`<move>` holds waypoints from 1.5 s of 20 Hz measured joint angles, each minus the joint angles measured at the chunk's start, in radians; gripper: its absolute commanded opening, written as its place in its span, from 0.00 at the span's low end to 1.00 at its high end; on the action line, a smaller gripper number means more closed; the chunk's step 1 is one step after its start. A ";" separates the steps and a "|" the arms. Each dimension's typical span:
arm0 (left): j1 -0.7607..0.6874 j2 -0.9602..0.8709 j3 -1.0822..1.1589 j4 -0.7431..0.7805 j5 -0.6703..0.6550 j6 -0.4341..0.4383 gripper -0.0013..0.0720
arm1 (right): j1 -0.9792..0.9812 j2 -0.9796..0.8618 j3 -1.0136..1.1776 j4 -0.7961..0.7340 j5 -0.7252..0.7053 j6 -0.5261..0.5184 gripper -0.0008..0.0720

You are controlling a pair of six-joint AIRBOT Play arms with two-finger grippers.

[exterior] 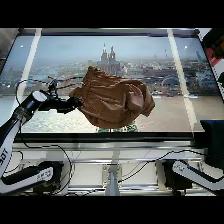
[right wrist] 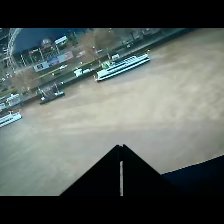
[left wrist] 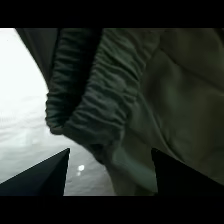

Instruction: Fold the clothes and pants, and hang the long-sleeved shirts on hangers.

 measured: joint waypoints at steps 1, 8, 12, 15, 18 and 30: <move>0.000 -0.013 -0.001 -0.031 0.019 0.014 0.72 | 0.000 0.000 0.000 0.000 0.000 0.000 0.04; -0.040 -0.050 -0.002 -0.115 0.132 0.055 0.49 | 0.000 0.000 0.000 0.000 0.000 0.000 0.04; -0.081 -0.053 -0.002 -0.125 0.201 0.057 0.10 | 0.000 0.000 0.000 0.000 0.000 0.000 0.04; -0.095 -0.053 -0.002 -0.129 0.227 0.058 0.08 | 0.000 0.000 0.000 0.000 0.000 0.000 0.04; -0.100 -0.048 0.001 -0.130 0.233 0.058 0.06 | 0.000 0.000 0.000 0.000 0.000 0.000 0.04; -0.123 0.143 0.148 -0.129 0.244 0.060 0.06 | 0.000 -0.002 0.000 0.084 -0.063 0.032 0.04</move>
